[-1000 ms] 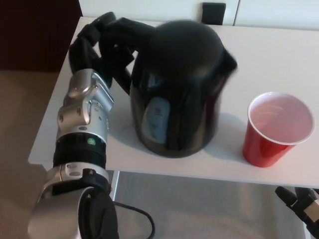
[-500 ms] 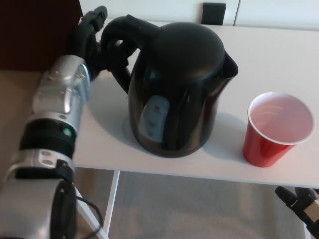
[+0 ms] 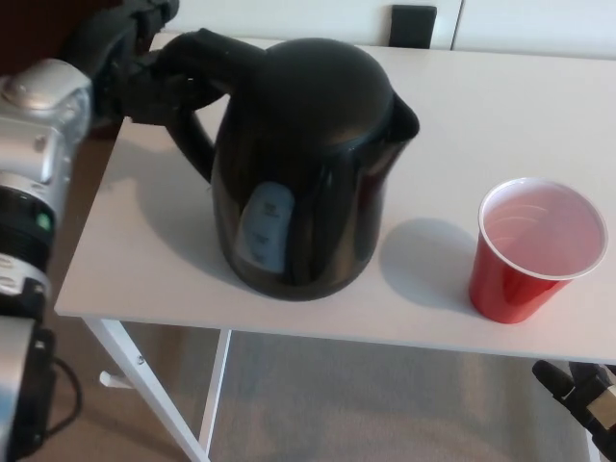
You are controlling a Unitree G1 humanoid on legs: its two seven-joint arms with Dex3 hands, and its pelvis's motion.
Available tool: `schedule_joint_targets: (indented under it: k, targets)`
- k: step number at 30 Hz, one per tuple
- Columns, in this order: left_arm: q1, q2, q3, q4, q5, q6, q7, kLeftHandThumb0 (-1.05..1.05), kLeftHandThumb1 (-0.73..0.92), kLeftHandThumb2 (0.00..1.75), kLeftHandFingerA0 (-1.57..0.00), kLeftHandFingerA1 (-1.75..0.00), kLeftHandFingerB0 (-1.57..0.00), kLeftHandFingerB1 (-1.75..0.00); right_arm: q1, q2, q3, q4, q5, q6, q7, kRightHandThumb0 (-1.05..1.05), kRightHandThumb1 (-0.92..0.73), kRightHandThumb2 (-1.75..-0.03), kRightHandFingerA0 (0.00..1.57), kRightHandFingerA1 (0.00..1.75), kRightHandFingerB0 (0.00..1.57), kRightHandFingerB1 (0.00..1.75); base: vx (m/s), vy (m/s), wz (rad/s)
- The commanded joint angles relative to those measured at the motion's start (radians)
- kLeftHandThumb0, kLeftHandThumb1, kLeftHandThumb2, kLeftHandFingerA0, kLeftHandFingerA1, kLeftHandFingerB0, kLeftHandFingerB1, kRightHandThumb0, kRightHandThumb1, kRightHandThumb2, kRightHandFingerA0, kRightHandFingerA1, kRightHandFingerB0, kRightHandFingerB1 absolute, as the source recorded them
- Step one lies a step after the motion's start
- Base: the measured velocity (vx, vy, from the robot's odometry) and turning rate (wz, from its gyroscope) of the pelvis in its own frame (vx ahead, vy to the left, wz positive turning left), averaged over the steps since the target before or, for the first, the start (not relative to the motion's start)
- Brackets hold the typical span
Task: The robot walk towards a table in front and uses its left hand to pick up the pot from the base and pour water to the cup on the right hand side
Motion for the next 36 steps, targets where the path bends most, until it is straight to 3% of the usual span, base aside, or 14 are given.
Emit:
schedule_joint_targets:
  k: [1, 2, 3, 5, 7, 8, 12, 13, 14, 18, 25, 26, 31, 36]
  targets:
    - [-0.054, 0.149, -0.097, -0.049, 0.051, 0.029, -0.314, -0.47, 0.45, 0.54, 0.0, 0.0, 0.0, 0.0, -0.093, -0.009, 0.01, -0.034, 0.014, -0.056, 0.031, -0.32, -0.61, -0.58, 0.5, 0.6, 0.28, 0.55, 0.0, 0.0, 0.0]
    - [-0.052, 0.161, -0.119, -0.052, 0.064, 0.014, -0.331, -0.53, 0.45, 0.54, 0.0, -0.01, 0.0, 0.0, -0.094, -0.015, 0.012, -0.033, 0.009, -0.06, 0.032, -0.33, -0.59, -0.58, 0.5, 0.59, 0.29, 0.54, 0.0, 0.0, 0.0]
    - [-0.05, 0.17, -0.134, -0.059, 0.072, 0.003, -0.343, -0.53, 0.46, 0.54, 0.0, -0.02, 0.0, 0.0, -0.096, -0.016, 0.013, -0.032, 0.005, -0.06, 0.027, -0.39, -0.45, -0.77, 0.53, 0.66, 0.3, 0.59, 0.0, 0.0, 0.0]
    - [-0.039, 0.189, -0.164, -0.081, 0.092, -0.042, -0.356, -0.62, 0.38, 0.71, 0.0, -0.08, 0.0, 0.0, -0.103, -0.014, 0.01, -0.03, 0.007, -0.054, 0.017, -0.38, -0.46, -0.77, 0.53, 0.66, 0.3, 0.6, 0.0, 0.0, 0.0]
    - [-0.026, 0.223, -0.236, -0.099, 0.166, -0.172, -0.351, -0.73, 0.43, 0.79, 0.0, -0.05, 0.0, 0.0, -0.106, -0.012, 0.009, -0.025, 0.012, -0.058, 0.028, -0.37, -0.45, -0.76, 0.52, 0.67, 0.28, 0.6, 0.0, 0.0, 0.0]
    - [-0.015, 0.231, -0.272, -0.121, 0.195, -0.209, -0.344, -0.7, 0.41, 0.78, 0.0, 0.0, 0.0, 0.0, -0.108, -0.014, 0.005, -0.021, 0.019, -0.053, 0.036, -0.31, -0.57, -0.57, 0.49, 0.6, 0.29, 0.58, 0.0, 0.0, 0.0]
    - [0.0, 0.249, -0.352, -0.141, 0.254, -0.297, -0.307, -0.72, 0.33, 0.7, 0.0, -0.06, 0.0, -0.02, -0.103, -0.014, 0.002, -0.019, 0.023, -0.061, 0.044, -0.31, -0.58, -0.57, 0.52, 0.62, 0.29, 0.58, 0.0, 0.0, 0.0]
    - [0.001, 0.251, -0.379, -0.141, 0.273, -0.327, -0.306, -0.73, 0.39, 0.83, 0.0, 0.0, 0.0, 0.0, -0.102, -0.015, 0.003, -0.024, 0.019, -0.058, 0.037, -0.31, -0.56, -0.57, 0.56, 0.62, 0.28, 0.55, 0.0, 0.0, 0.0]
    - [-0.001, 0.252, -0.408, -0.141, 0.294, -0.343, -0.303, -0.93, 0.48, 0.61, 0.0, 0.0, 0.0, 0.0, -0.103, -0.013, 0.0, -0.028, 0.022, -0.052, 0.029, -0.31, -0.56, -0.57, 0.57, 0.63, 0.29, 0.57, 0.0, 0.0, 0.0]
    - [0.018, 0.245, -0.434, -0.176, 0.315, -0.352, -0.244, -0.93, 0.5, 0.6, 0.0, 0.0, 0.0, 0.0, -0.105, -0.013, 0.0, -0.032, 0.026, -0.048, 0.033, -0.3, -0.57, -0.57, 0.51, 0.6, 0.25, 0.53, 0.0, 0.0, 0.0]
    - [0.065, 0.23, -0.411, -0.189, 0.292, -0.377, -0.213, -0.97, 0.54, 0.57, 0.0, -0.01, 0.0, 0.0, -0.1, -0.003, 0.001, -0.035, 0.035, -0.046, 0.046, -0.29, -0.59, -0.57, 0.48, 0.61, 0.25, 0.55, 0.0, 0.0, 0.0]
    - [0.07, 0.239, -0.39, -0.189, 0.278, -0.39, -0.216, -1.01, 0.5, 0.67, 0.0, -0.01, 0.0, 0.0, -0.101, 0.002, -0.006, -0.037, 0.04, -0.047, 0.037, -0.29, -0.58, -0.57, 0.52, 0.62, 0.26, 0.59, 0.0, 0.0, 0.0]
    - [0.141, 0.326, -0.234, -0.31, 0.169, -0.357, -0.288, -0.85, 0.56, 0.58, 0.0, 0.0, 0.0, 0.0, -0.1, -0.011, 0.003, -0.037, 0.024, -0.047, 0.048, -0.32, -0.59, -0.58, 0.52, 0.61, 0.26, 0.58, 0.0, 0.0, 0.0]
    - [0.196, 0.4, -0.091, -0.31, 0.127, -0.357, -0.3, -0.98, 0.61, 0.59, 0.0, 0.0, 0.0, 0.0, -0.093, -0.021, 0.012, -0.013, 0.005, -0.051, 0.045, -0.33, -0.57, -0.57, 0.57, 0.61, 0.27, 0.56, 0.0, 0.0, 0.0]
